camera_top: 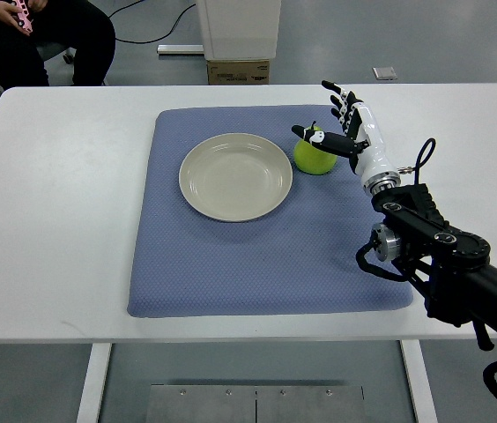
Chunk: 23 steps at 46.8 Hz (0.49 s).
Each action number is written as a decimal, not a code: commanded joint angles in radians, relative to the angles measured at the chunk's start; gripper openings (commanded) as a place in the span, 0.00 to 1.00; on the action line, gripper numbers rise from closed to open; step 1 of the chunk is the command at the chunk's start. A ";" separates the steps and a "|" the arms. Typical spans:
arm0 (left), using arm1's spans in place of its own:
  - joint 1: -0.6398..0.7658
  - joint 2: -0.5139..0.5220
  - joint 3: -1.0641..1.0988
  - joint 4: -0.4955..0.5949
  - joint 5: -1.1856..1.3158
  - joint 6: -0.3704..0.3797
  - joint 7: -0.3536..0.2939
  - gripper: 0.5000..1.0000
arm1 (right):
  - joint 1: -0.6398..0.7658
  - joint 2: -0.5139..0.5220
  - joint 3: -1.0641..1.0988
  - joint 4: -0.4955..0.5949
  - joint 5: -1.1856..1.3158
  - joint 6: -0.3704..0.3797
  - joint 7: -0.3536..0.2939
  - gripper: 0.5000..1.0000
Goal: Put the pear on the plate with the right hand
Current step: 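Move the open right hand toward the green pear, fingers around it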
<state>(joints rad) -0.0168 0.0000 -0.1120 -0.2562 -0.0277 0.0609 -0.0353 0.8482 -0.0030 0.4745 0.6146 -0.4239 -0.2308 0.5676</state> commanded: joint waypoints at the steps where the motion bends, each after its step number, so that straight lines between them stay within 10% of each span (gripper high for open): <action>1: 0.000 0.000 0.000 0.000 0.000 0.000 0.000 1.00 | 0.006 0.003 -0.019 -0.006 -0.002 -0.007 0.003 1.00; 23: 0.000 0.000 0.000 0.000 0.000 0.000 0.000 1.00 | 0.017 0.003 -0.086 -0.075 -0.002 -0.012 0.003 1.00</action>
<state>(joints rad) -0.0169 0.0000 -0.1120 -0.2562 -0.0277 0.0613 -0.0353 0.8650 0.0001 0.3966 0.5426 -0.4263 -0.2424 0.5708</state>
